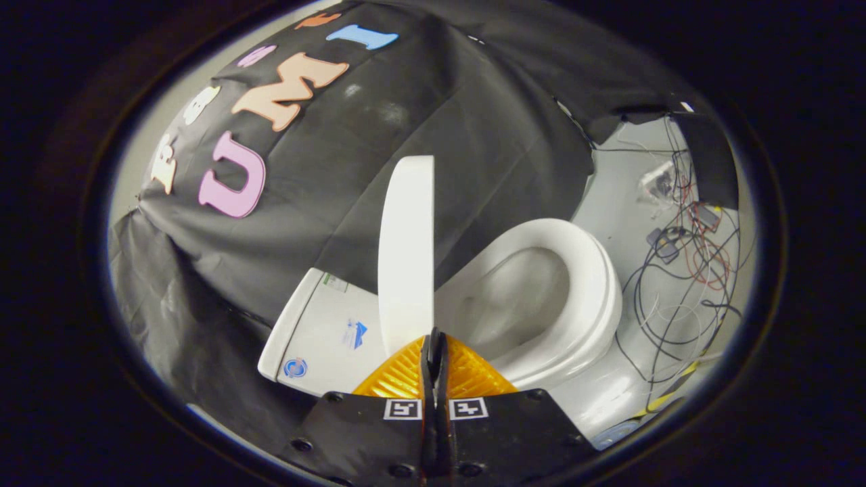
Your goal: Open the toilet lid.
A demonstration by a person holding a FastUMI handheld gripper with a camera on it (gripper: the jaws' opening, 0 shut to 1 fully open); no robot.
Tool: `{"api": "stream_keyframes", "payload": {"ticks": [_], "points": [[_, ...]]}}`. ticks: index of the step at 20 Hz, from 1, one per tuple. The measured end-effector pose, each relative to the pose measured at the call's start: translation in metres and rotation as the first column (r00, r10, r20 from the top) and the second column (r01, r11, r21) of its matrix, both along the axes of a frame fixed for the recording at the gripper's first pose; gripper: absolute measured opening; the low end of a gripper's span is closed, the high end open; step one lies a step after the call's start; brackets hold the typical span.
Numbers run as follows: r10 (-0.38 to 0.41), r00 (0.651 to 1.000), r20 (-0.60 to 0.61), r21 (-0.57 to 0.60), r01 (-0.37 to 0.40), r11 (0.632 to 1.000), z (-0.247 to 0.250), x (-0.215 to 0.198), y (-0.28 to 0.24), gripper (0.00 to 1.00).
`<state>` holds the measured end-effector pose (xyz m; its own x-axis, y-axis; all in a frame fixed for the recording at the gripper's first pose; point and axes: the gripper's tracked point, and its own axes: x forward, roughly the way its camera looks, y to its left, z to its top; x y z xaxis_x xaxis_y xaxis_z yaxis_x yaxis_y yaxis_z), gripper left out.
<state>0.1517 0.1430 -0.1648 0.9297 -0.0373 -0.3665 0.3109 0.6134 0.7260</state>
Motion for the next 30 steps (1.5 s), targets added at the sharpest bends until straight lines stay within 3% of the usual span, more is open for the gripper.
{"api": "stream_keyframes", "payload": {"ticks": [17, 30], "points": [[0.049, 0.999, -0.021, -0.248, -0.053, 0.967, 0.052, 0.019, 0.043, 0.01], [0.067, 0.998, 0.01, -0.357, -0.059, 0.932, 0.084, 0.039, 0.087, 0.01]]}}
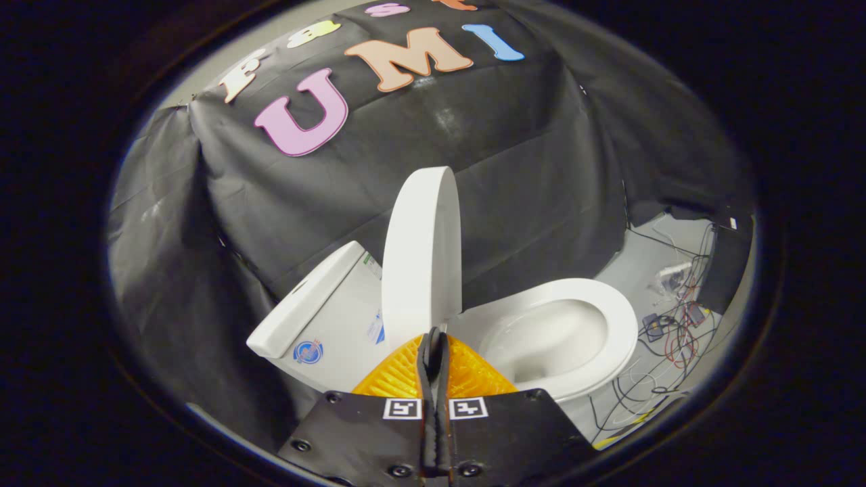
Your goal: Open the toilet lid.
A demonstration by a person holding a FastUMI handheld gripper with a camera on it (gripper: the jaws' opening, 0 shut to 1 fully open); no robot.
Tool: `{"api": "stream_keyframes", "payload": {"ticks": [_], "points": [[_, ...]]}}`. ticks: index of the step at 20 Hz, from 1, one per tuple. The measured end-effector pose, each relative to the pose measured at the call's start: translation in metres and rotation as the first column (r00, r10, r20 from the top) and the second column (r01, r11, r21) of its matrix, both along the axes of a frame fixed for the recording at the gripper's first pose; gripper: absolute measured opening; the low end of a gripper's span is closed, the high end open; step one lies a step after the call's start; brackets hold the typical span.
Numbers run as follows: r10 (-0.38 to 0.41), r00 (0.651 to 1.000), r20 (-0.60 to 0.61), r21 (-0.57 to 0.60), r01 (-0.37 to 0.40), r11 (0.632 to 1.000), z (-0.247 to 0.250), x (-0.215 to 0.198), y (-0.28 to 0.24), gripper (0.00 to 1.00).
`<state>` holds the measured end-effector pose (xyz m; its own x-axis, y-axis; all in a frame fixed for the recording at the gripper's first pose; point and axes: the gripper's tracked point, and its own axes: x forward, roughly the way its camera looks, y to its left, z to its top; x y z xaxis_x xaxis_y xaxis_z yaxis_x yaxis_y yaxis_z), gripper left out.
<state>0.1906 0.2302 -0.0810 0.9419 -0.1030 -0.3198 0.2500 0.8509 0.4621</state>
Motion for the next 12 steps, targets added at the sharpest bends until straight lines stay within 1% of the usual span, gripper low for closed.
{"api": "stream_keyframes", "payload": {"ticks": [4, 8, 12], "points": [[0.014, 1.0, 0.004, -0.035, -0.014, 0.999, 0.008, 0.007, 0.012, 0.01], [0.024, 1.0, 0.018, -0.068, -0.023, 0.997, 0.011, 0.008, 0.014, 0.01], [0.046, 0.999, 0.023, -0.091, -0.043, 0.995, 0.019, 0.017, 0.033, 0.01]]}}
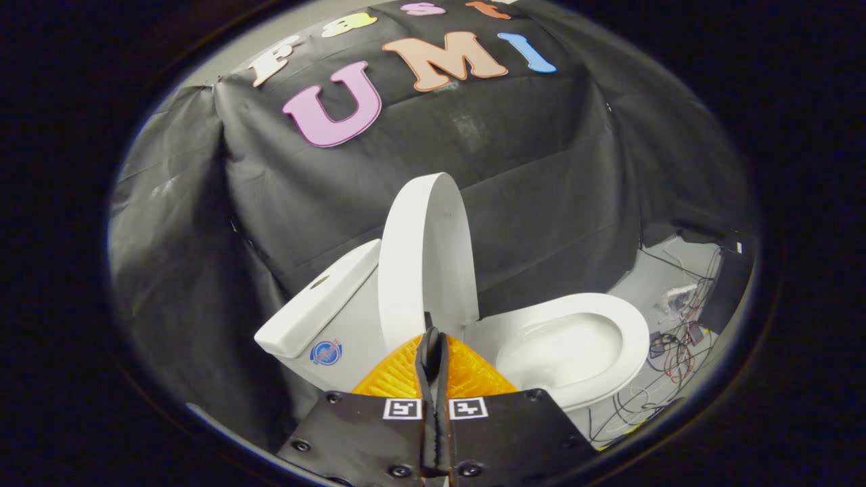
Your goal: Open the toilet lid.
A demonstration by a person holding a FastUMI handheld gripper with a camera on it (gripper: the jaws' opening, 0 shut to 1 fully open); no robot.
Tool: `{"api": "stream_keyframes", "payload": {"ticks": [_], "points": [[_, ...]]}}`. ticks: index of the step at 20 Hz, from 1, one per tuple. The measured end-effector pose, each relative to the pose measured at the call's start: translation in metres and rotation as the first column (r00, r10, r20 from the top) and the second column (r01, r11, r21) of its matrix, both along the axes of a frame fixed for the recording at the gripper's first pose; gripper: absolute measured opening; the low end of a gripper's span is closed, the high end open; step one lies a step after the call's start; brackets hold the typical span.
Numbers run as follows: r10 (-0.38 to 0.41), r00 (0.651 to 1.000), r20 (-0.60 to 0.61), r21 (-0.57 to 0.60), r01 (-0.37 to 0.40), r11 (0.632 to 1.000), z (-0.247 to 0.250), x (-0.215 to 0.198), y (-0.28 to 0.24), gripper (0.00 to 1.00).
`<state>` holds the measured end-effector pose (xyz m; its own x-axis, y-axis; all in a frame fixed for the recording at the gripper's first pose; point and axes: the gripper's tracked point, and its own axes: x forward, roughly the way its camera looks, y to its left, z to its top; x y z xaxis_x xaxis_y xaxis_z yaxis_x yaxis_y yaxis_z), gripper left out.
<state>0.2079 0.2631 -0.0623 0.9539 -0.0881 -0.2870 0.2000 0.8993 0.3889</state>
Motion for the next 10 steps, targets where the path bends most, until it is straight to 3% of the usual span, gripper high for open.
{"api": "stream_keyframes", "payload": {"ticks": [10], "points": [[0.046, 0.999, 0.018, -0.05, -0.045, 0.998, 0.008, 0.012, 0.026, 0.01]]}}
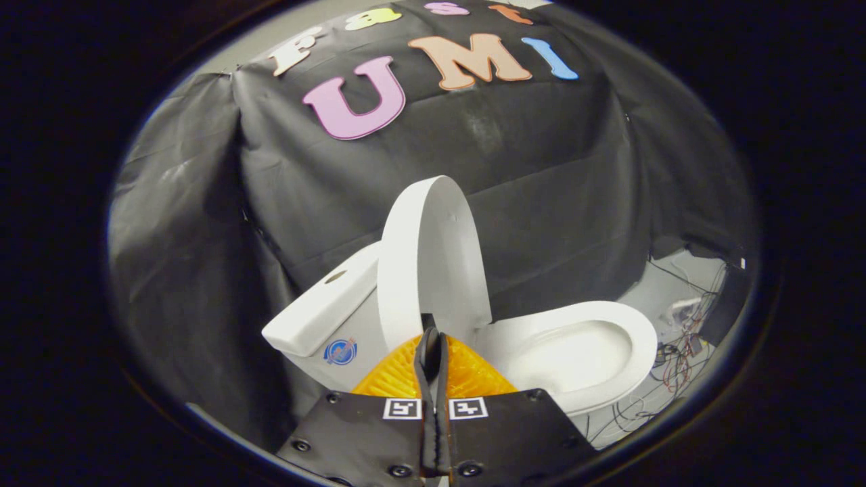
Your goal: Open the toilet lid.
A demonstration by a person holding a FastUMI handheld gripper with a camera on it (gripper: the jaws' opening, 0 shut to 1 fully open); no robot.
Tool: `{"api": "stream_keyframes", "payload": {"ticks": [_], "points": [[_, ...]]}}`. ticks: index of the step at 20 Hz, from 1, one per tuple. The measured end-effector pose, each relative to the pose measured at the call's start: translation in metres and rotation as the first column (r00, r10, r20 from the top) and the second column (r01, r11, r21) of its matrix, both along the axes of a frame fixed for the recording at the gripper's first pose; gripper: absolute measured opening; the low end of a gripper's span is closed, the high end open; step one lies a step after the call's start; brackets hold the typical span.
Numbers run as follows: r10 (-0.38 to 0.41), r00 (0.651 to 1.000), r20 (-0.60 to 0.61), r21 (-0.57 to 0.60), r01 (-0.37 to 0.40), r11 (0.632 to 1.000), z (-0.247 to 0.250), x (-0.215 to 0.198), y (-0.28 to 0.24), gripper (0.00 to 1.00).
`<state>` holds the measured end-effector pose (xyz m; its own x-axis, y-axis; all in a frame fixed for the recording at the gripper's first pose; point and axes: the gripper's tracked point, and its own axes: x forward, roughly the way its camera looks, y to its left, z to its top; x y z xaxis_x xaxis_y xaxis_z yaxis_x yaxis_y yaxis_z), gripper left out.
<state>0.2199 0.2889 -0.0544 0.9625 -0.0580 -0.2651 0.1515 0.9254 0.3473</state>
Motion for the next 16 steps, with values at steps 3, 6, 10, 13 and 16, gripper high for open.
{"api": "stream_keyframes", "payload": {"ticks": [3, 6, 10, 13, 16], "points": [[0.025, 1.0, -0.003, -0.004, -0.025, 1.0, 0.0, 0.003, 0.011, 0.02], [0.036, 0.999, -0.003, -0.038, -0.036, 0.999, 0.003, 0.007, 0.02, 0.02], [0.07, 0.997, -0.008, -0.092, -0.071, 0.993, 0.005, 0.014, 0.039, 0.02], [0.087, 0.996, -0.006, -0.133, -0.087, 0.987, 0.006, 0.022, 0.053, 0.02], [0.084, 0.996, 0.019, -0.135, -0.081, 0.988, 0.008, 0.027, 0.061, 0.02]]}}
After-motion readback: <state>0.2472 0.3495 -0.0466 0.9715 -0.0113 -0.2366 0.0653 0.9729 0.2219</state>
